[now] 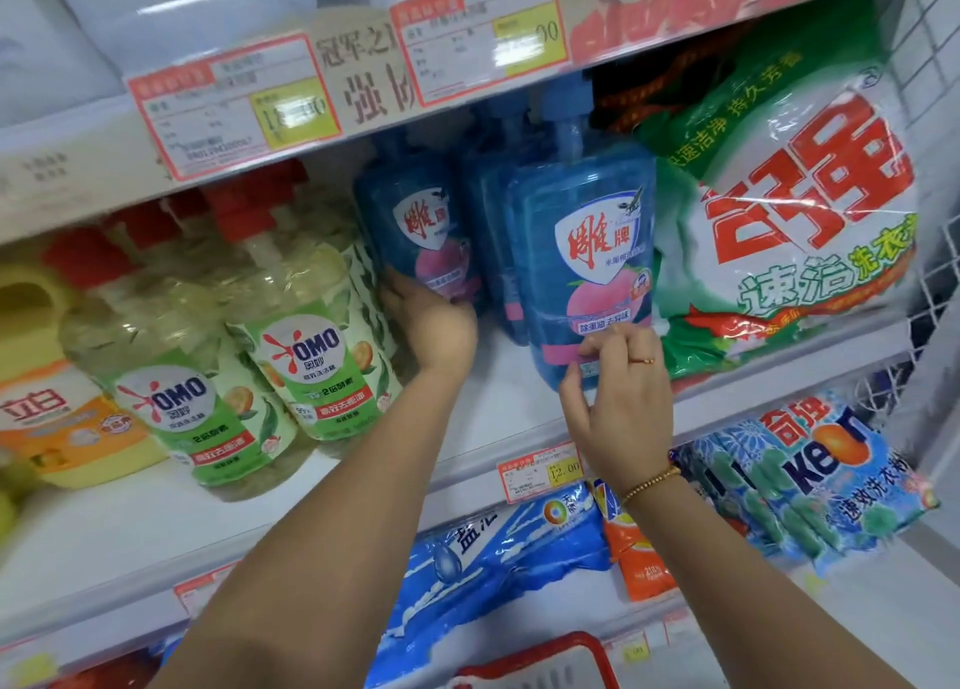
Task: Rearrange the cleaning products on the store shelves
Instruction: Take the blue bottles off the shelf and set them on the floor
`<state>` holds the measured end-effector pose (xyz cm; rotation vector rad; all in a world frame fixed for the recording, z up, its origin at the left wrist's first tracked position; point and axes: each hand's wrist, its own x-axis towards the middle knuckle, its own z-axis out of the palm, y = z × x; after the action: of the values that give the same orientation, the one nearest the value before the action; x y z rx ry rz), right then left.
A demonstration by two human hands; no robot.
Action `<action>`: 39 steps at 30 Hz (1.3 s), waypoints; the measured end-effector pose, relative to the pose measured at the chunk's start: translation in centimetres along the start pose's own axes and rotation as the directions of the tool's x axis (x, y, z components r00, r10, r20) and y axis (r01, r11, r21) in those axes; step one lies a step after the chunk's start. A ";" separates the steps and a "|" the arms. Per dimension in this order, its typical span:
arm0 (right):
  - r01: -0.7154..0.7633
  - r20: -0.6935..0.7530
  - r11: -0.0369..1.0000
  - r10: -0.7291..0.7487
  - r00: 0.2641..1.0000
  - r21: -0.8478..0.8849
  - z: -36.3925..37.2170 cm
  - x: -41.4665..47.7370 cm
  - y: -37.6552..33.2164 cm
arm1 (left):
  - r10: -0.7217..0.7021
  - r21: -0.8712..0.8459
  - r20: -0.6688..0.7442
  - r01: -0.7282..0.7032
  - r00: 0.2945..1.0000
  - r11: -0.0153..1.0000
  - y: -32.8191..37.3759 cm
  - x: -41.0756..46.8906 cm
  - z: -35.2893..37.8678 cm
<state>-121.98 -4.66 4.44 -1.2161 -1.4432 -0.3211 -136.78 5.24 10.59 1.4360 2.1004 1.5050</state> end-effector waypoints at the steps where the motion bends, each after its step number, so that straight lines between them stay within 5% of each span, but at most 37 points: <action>1: 0.002 -0.001 1.000 -0.002 1.000 -0.003 0.0 0.0 0.0 | 0.075 0.002 -0.027 -0.075 0.997 0.997 -0.6 -0.6 0.0; 4: 0.006 -0.006 1.000 -0.006 1.000 -0.009 0.0 -0.1 0.1 | 0.104 -0.031 -0.042 -0.105 0.994 0.994 -1.6 -0.1 0.3; 8: 0.003 -0.005 1.000 -0.003 1.000 -0.009 0.0 -0.1 0.0 | -0.128 -0.164 0.060 0.136 0.990 0.977 0.6 2.2 0.1; 15: 0.010 -0.007 1.000 -0.010 1.000 -0.008 0.1 -0.1 0.0 | -0.200 -0.046 0.005 0.200 0.980 0.979 1.0 1.3 0.3; 20: 0.005 -0.010 1.000 -0.005 1.000 0.005 0.1 -0.1 0.0 | -0.245 -0.269 0.084 0.258 0.966 0.928 1.8 -0.1 0.7; 31: -0.007 -0.002 1.000 0.007 1.000 0.008 -0.3 -0.2 -0.3 | -0.121 -0.102 -0.047 0.115 0.992 0.988 2.0 -5.4 -3.6; 39: -0.009 0.023 1.000 0.009 1.000 0.007 -0.4 -0.1 0.0 | 0.078 -0.027 0.101 -0.075 0.992 0.997 2.4 -9.5 -7.8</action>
<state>-121.83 -5.02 4.48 -1.2230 -1.4570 -0.2966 -135.33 -6.98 12.76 1.5667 1.9846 1.4448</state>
